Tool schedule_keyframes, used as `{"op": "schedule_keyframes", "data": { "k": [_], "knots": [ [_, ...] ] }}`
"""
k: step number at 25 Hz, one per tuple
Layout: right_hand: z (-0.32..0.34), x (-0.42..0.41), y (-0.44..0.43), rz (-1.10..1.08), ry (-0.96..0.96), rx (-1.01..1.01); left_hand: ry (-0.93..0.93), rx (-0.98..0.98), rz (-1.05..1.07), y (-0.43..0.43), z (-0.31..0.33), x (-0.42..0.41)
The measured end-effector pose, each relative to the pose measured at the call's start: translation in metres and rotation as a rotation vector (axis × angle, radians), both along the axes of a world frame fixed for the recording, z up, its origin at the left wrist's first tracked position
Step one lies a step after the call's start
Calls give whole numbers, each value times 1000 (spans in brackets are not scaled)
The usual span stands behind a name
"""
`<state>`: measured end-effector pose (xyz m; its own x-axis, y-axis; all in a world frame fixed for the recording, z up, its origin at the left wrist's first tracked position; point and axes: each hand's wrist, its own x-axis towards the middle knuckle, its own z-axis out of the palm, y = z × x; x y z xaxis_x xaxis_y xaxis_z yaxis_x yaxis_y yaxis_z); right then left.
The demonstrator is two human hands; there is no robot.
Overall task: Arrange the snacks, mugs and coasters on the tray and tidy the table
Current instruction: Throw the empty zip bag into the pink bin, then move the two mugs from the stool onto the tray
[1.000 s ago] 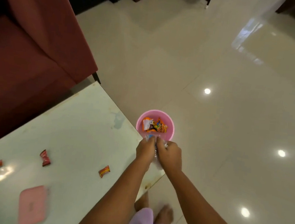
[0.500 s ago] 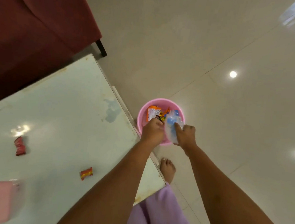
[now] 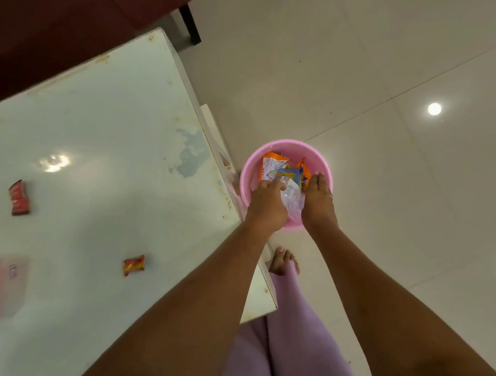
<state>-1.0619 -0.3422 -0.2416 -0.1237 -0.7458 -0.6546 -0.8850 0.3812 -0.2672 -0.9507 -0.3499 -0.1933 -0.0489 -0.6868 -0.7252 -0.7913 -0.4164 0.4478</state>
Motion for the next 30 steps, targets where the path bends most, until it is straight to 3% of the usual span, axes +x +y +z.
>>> {"op": "schedule_keyframes", "data": {
  "k": [3, 9, 16, 24, 30],
  "knots": [
    [58, 5, 9, 30, -38, 49, -23, -103, 33, 11, 50, 7],
    [186, 38, -26, 365, 44, 118, -189, -286, 124, 17, 176, 84],
    [284, 179, -6, 721, 4, 92, -227, -280, 420, 88, 252, 217],
    [357, 434, 191, 1055, -113, 21, -298, -295, 646, 333, 316, 435],
    [370, 590, 314, 1134, -212, 64, -400, -276, 829, 471, 332, 563]
  ]
}}
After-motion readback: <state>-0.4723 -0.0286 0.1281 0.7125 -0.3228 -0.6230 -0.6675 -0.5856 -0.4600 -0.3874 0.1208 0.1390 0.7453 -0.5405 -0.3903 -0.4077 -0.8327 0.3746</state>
